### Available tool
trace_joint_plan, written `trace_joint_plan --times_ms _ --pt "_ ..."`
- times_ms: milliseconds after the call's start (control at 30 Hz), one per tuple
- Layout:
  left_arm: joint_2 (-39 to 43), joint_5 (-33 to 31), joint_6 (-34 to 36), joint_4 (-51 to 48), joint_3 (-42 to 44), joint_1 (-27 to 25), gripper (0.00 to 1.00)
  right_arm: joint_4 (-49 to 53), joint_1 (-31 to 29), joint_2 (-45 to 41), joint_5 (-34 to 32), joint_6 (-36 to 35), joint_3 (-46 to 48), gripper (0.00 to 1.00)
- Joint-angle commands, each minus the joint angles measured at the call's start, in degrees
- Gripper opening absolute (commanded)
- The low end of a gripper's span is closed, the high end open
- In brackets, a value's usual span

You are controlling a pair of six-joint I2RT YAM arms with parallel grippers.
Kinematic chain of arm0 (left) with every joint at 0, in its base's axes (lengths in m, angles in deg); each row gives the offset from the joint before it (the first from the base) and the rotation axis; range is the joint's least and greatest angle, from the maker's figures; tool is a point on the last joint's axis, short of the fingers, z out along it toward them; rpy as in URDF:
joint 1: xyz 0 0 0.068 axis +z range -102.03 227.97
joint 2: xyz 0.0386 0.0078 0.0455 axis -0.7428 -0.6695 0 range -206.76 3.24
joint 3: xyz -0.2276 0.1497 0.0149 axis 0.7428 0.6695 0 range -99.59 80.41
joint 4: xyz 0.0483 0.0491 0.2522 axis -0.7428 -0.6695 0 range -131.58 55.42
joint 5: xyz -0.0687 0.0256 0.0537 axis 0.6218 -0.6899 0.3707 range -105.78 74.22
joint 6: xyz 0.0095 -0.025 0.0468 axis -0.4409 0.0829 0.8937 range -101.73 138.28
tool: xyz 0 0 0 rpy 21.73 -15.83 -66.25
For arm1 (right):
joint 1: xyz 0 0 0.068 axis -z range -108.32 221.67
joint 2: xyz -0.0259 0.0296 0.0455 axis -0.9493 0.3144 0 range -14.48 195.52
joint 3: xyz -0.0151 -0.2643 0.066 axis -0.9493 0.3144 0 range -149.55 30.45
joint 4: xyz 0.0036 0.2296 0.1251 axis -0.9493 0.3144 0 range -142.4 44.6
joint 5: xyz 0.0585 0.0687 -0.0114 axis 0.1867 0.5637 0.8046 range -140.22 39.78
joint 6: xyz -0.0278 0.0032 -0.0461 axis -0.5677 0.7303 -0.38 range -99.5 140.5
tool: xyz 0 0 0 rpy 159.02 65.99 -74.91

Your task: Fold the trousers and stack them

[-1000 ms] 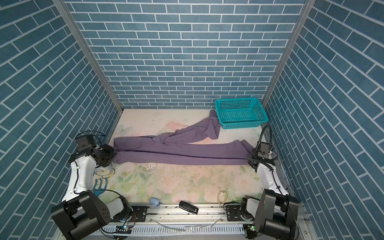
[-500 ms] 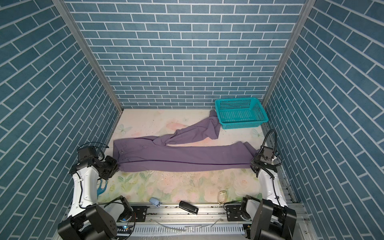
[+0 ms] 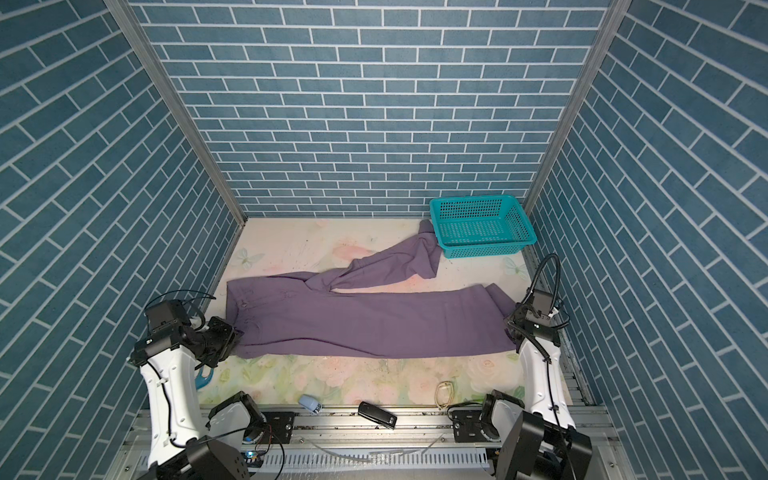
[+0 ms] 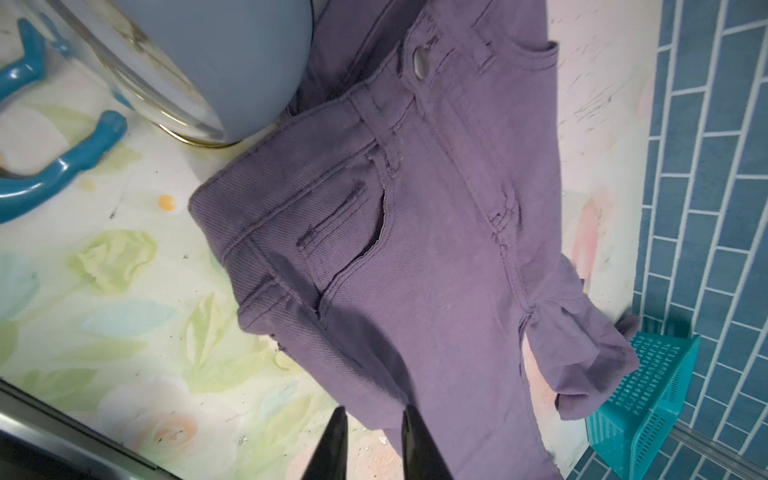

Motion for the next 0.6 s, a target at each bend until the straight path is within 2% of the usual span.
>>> trace_joint_plan --times_ms 0,167,300,367,400,500,567 --pt "0.58 -0.61 1.30 -3.05 -1.86 0.26 0.23 -0.18 0.28 4.76 5.34 -2.81 -4.65 0.61" --pt "-0.43 0.71 -0.10 0.63 -4.00 0.29 0.20 -2.92 0.19 13.68 14.00 -1.56 -8.71 0.47" --pt "-2.46 6.41 -0.23 6.03 -4.83 -0.79 0.23 -4.68 0.07 19.15 16.30 -0.93 -11.19 0.46" --pt "-4.18 5.85 0.92 6.40 -5.89 -3.27 0.29 -4.93 0.11 21.20 16.11 -0.96 -12.73 0.48" --pt "-4.86 4.77 1.21 6.42 -6.29 -5.00 0.36 -4.85 0.13 22.23 15.84 -1.08 -13.68 0.49" --pt "-6.14 1.76 1.03 7.50 -5.56 -8.79 0.49 -4.08 0.10 25.80 15.15 -1.97 -17.03 0.51" --pt "-6.81 1.48 0.41 8.46 -4.13 -9.19 0.51 -3.63 0.06 28.33 15.30 -2.56 -19.20 0.51"
